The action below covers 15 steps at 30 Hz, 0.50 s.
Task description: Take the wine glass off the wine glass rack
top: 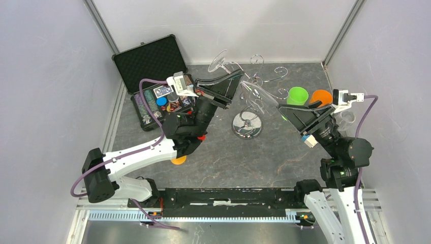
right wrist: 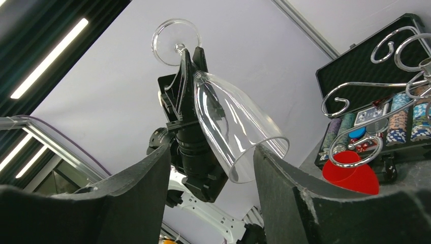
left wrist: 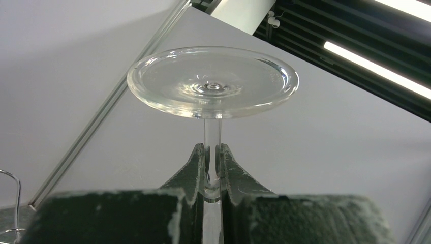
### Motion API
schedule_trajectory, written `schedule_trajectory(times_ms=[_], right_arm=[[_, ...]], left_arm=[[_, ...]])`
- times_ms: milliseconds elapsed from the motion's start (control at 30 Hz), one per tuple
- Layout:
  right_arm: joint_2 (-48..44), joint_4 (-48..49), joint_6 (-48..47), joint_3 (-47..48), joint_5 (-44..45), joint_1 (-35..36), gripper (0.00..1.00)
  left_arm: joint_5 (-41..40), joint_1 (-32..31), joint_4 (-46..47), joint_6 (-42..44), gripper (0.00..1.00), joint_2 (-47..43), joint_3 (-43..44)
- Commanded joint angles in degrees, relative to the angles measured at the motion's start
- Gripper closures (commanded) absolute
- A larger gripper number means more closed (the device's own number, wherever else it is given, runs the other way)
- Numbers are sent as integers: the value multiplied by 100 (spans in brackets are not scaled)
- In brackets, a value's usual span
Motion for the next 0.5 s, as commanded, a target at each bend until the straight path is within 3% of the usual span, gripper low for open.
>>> schedule_trajectory(times_ms=[0,200,367,467], right_arm=[[67,555,263,92,-183,17,38],[167,576,382,182,-230,26,42],[224,57,138,387,-201,17,27],[314,321,185,385,-227,22,28]], left_arm=[[-167,-11,454,-311,98,7,236],[-343,-10,805,-225,98,91,227],[-456,-3,1235,40,98,225,286],[-350,-3,1147,-109,98,258,315]])
